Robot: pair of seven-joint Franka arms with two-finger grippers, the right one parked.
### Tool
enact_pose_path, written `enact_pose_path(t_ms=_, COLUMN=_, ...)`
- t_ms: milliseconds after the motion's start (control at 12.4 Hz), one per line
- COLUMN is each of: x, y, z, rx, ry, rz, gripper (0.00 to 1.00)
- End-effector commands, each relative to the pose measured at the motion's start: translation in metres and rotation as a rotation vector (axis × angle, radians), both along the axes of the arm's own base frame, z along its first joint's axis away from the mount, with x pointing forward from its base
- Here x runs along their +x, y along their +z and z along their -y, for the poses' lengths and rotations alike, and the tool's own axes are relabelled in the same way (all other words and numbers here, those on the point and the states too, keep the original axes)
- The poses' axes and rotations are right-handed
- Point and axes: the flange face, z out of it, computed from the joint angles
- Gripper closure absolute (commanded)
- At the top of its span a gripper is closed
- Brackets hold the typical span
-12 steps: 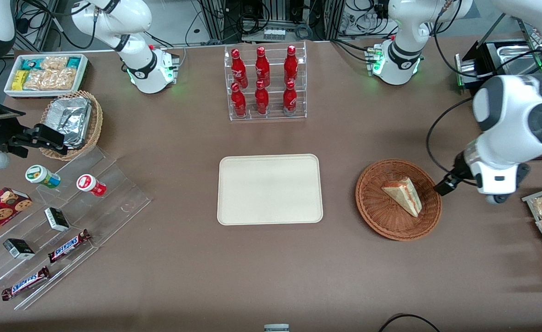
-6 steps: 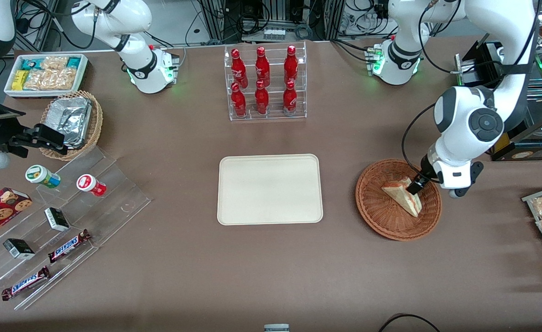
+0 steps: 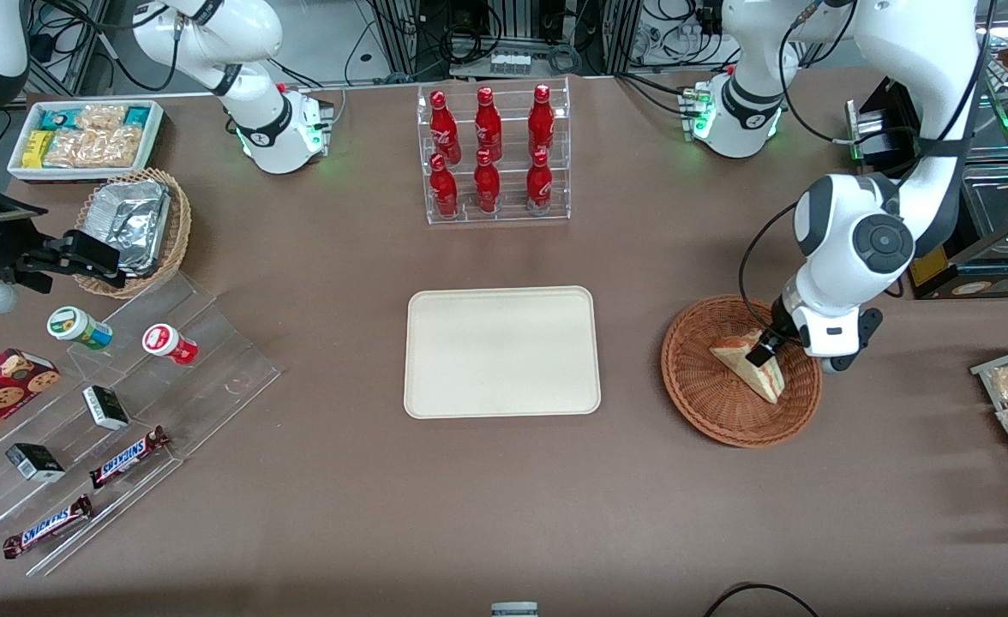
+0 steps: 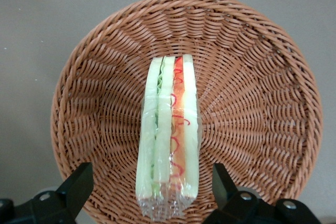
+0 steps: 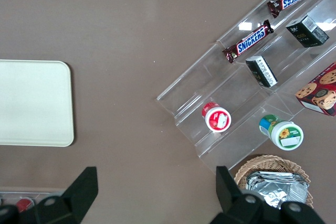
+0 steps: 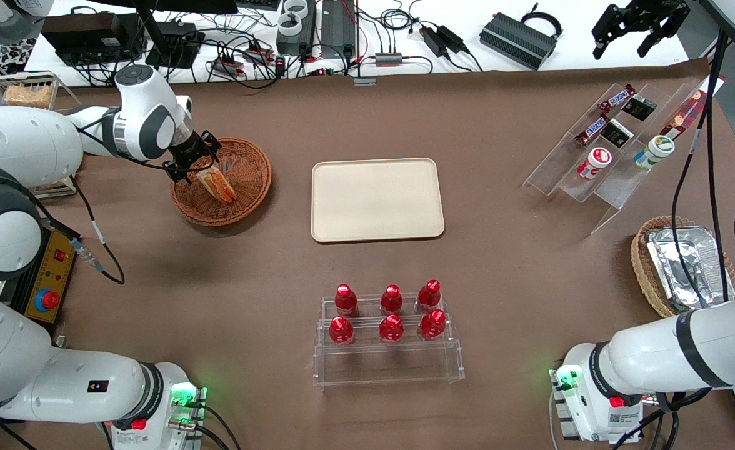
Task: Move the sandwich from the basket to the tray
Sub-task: 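Lower the left gripper and close it on the sandwich's edge, then lift the sandwich and carry it toward the cream tray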
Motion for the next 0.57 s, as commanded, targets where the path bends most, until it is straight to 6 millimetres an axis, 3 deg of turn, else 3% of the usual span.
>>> enact_pose_path(t_ms=0, x=0.002, y=-0.012, z=0.004, rx=-0.005, ry=0.013, rz=0.011, gripper=0.00)
enact_pose_path(t_ms=242, x=0.004, y=-0.020, z=0.004, rx=-0.007, ry=0.019, rz=0.014, gripper=0.08)
enact_pose_path(t_ms=323, x=0.003, y=-0.022, z=0.006, rx=-0.003, ry=0.012, rz=0.010, gripper=0.28)
enact_pose_path(t_ms=485, x=0.004, y=-0.026, z=0.015, rx=-0.003, ry=0.000, rz=0.005, gripper=0.98)
